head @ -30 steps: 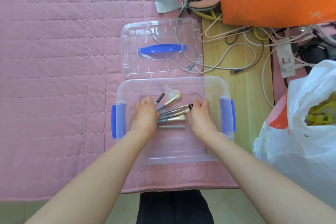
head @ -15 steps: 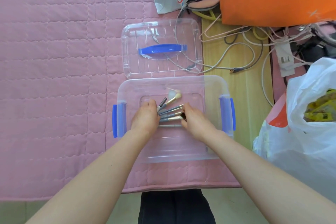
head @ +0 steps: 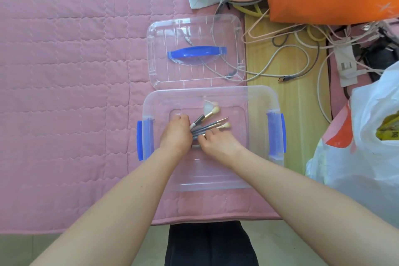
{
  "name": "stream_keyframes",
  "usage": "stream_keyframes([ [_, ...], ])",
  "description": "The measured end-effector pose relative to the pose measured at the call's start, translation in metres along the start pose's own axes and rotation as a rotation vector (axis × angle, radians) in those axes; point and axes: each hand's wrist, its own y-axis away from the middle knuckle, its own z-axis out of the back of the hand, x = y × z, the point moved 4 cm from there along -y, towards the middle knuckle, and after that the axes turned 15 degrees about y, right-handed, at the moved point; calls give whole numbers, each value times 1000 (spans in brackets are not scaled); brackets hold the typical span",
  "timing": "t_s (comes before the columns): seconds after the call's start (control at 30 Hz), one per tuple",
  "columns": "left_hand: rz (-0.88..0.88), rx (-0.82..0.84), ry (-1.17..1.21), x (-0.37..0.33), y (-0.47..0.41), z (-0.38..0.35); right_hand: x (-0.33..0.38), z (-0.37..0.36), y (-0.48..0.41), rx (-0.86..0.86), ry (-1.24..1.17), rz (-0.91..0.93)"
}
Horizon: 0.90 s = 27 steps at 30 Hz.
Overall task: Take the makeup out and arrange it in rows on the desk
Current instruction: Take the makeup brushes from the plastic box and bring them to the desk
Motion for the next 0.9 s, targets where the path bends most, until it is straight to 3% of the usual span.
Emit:
stream_keyframes([
  [0.27,26,-28,106,-4,13,7,-12,-7,13,131,-290,34],
  [0.53,198,-136,727,-14,39,27,-46,-2,39,209,-655,-107],
  [0.9,236,-257,1124,-43,142,57,-57,57,117,144,-1027,-244],
])
